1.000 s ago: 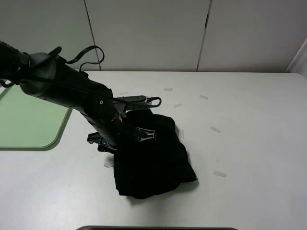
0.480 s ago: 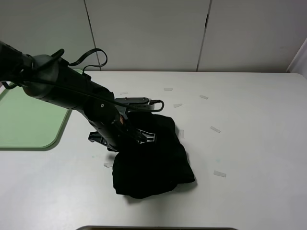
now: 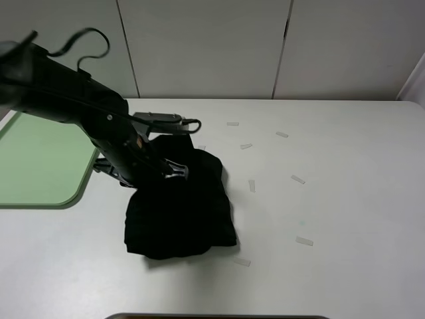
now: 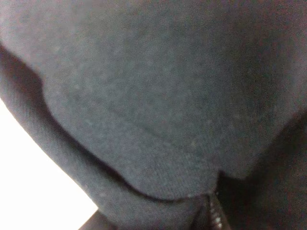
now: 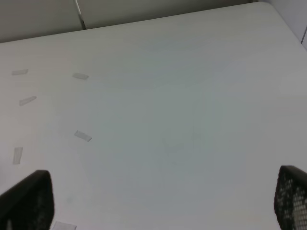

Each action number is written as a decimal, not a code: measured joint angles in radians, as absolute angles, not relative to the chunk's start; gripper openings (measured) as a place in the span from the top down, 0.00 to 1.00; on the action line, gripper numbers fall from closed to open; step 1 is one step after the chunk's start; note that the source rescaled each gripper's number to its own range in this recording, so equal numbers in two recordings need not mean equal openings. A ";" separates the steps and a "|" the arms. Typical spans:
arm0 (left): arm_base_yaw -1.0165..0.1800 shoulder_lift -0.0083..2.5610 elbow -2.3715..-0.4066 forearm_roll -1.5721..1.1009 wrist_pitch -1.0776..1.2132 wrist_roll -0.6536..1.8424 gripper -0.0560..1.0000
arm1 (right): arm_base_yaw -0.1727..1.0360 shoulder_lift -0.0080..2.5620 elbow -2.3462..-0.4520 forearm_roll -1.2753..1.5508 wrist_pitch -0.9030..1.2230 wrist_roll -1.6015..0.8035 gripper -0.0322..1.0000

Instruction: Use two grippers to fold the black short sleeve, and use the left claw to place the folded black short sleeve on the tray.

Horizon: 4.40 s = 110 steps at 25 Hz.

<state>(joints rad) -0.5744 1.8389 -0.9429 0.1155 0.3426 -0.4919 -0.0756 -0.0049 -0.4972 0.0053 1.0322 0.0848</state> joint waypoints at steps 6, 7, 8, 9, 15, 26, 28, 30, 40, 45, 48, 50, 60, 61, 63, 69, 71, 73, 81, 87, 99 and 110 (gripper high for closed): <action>-0.424 1.729 -0.943 0.205 0.423 -0.434 0.71 | -0.076 -0.005 -0.497 0.005 1.032 0.085 0.00; -0.401 1.716 -0.943 0.210 0.437 -0.415 0.71 | -0.076 -0.005 -0.497 0.006 1.032 0.085 0.00; -0.379 1.705 -0.943 0.213 0.448 -0.398 0.71 | -0.076 -0.005 -0.497 0.006 1.032 0.085 0.00; -0.348 1.690 -0.943 0.217 0.462 -0.375 0.71 | -0.076 -0.005 -0.497 0.006 1.032 0.085 0.00; -0.190 1.676 -0.942 0.223 0.498 -0.214 0.72 | -0.076 -0.005 -0.497 0.008 1.032 0.085 0.00; 0.089 1.676 -0.941 0.223 0.399 0.042 0.72 | -0.076 -0.005 -0.497 0.008 1.032 0.085 0.00; 0.132 1.676 -0.940 0.223 0.362 0.082 0.72 | -0.076 -0.005 -0.497 0.008 1.032 0.085 0.00; 0.170 1.676 -0.940 0.227 0.319 0.099 0.72 | -0.076 -0.005 -0.497 0.008 1.032 0.085 0.00; 0.231 1.845 -1.024 0.242 0.234 0.141 0.72 | -0.076 -0.005 -0.497 0.008 1.032 0.085 0.00; 0.231 1.892 -1.072 0.243 0.223 0.171 0.72 | -0.076 -0.005 -0.497 0.008 1.032 0.085 0.00; 0.238 1.901 -1.075 0.243 0.188 0.219 0.72 | -0.076 -0.005 -0.497 0.008 1.032 0.085 0.00; 0.246 1.902 -1.075 0.242 0.173 0.254 0.72 | -0.076 -0.005 -0.497 0.008 1.032 0.085 0.00; 0.277 1.902 -1.075 0.240 0.109 0.316 0.30 | -0.076 -0.005 -0.497 0.008 1.032 0.085 0.00; 0.277 1.902 -1.075 0.238 0.087 0.316 0.18 | -0.076 -0.005 -0.497 0.008 1.032 0.085 0.00; 0.277 1.905 -1.076 0.238 0.053 0.316 0.08 | -0.076 -0.005 -0.497 0.008 1.032 0.085 0.00; 0.277 1.910 -1.077 0.238 -0.008 0.316 0.01 | -0.076 -0.005 -0.497 0.008 1.032 0.085 0.00; 0.277 1.910 -1.081 0.238 -0.011 0.316 0.00 | -0.076 -0.005 -0.497 0.008 1.032 0.085 0.00; 0.275 1.899 -1.082 0.238 0.000 0.309 0.00 | -0.076 -0.005 -0.497 0.008 1.032 0.085 0.00; 0.239 1.716 -1.083 0.233 0.237 0.244 0.00 | -0.076 -0.005 -0.497 0.008 1.032 0.085 0.00; 0.236 1.565 -1.083 0.140 0.488 0.201 0.00 | -0.076 -0.005 -0.497 0.009 1.032 0.085 0.00; 0.234 1.245 -1.083 0.012 0.844 0.192 0.00 | -0.076 -0.005 -0.497 0.009 1.032 0.085 0.00; 0.227 0.897 -1.080 -0.039 1.077 0.192 0.00 | -0.076 -0.005 -0.497 0.009 1.032 0.085 0.00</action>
<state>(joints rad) 0.2273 0.8972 -1.0803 -0.0385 1.0766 0.1917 -0.0756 -0.0049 -0.4972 0.0089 1.0322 0.0848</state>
